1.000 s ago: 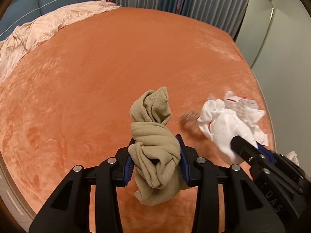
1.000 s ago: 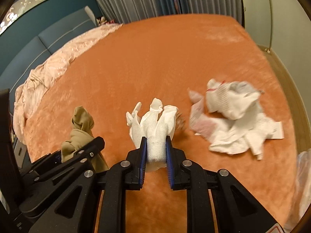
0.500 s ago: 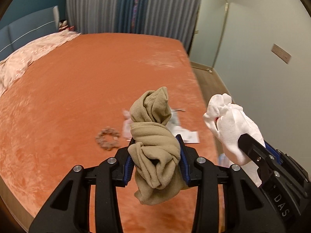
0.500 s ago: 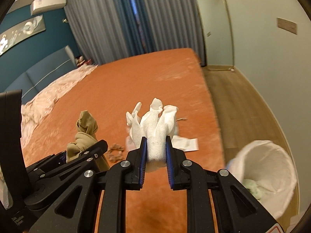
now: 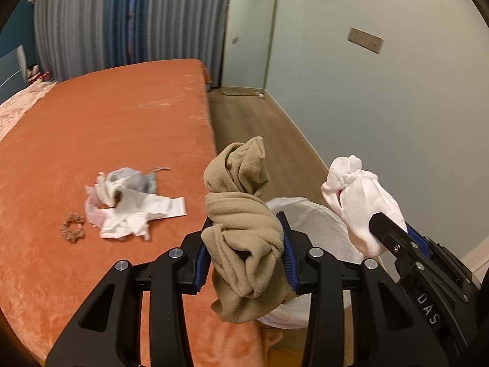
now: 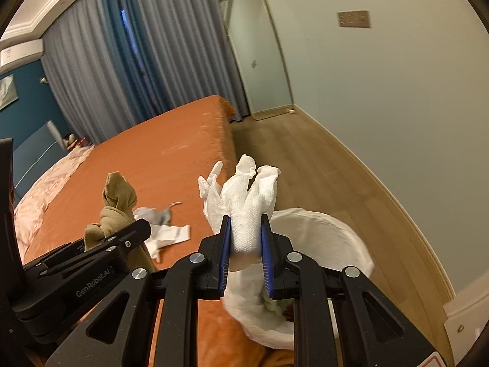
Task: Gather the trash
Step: 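Carry beige sock and white sock over the bin and open both grippers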
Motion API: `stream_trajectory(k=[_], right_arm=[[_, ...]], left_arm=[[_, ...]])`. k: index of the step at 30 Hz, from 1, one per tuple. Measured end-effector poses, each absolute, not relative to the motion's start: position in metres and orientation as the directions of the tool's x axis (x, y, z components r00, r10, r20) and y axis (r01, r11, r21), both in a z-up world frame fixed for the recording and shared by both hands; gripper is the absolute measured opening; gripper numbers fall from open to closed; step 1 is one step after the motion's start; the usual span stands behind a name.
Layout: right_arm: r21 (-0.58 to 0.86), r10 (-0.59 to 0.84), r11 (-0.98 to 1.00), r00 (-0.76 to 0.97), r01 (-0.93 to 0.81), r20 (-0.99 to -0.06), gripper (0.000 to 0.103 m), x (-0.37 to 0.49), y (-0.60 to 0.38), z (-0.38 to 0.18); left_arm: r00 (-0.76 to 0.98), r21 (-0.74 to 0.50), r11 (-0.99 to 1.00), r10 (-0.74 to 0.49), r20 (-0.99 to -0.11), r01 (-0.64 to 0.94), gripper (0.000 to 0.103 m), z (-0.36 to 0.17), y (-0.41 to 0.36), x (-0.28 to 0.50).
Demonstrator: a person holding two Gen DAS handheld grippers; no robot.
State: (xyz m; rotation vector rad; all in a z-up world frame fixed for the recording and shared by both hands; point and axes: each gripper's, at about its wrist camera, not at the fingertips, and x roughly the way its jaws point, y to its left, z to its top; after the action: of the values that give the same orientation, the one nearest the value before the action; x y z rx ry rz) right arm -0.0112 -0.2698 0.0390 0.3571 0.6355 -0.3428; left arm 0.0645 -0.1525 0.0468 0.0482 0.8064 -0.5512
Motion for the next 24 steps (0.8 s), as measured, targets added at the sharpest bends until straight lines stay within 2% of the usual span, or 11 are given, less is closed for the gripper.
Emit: stream_trajectory(k=[8,16,18,19,20,24], right_arm=[[0.23,-0.246,0.838,0.719,0.495,-0.65,0.018,-0.041,-0.31,0.017],[0.235,-0.261,0.816,0.699,0.528,-0.665,0.018,-0.044,-0.327,0.001],[0.233,-0.265,0.813,0.695,0.534,-0.668,0.018,-0.043,-0.329,-0.003],[0.233,-0.266,0.811,0.694,0.536,-0.669,0.018,-0.044,-0.328,-0.003],[0.235,-0.265,0.81,0.693,0.537,-0.67,0.018,-0.043,-0.329,-0.004],[0.24,-0.262,0.811,0.698,0.533,-0.667,0.019,-0.038,-0.329,-0.006]], left_arm=[[0.49,-0.187,0.798,-0.516,-0.703,0.573,0.038,0.036,-0.212,0.043],[0.465,-0.172,0.788,-0.508,-0.725,0.591,0.04,0.02,-0.238,0.041],[0.475,-0.161,0.796,-0.496,-0.727,0.584,0.05,0.018,-0.24,0.042],[0.483,-0.157,0.801,-0.491,-0.725,0.578,0.06,0.017,-0.239,0.044],[0.494,-0.156,0.806,-0.489,-0.719,0.571,0.066,0.017,-0.238,0.045],[0.505,-0.164,0.813,-0.49,-0.711,0.559,0.068,0.019,-0.231,0.049]])
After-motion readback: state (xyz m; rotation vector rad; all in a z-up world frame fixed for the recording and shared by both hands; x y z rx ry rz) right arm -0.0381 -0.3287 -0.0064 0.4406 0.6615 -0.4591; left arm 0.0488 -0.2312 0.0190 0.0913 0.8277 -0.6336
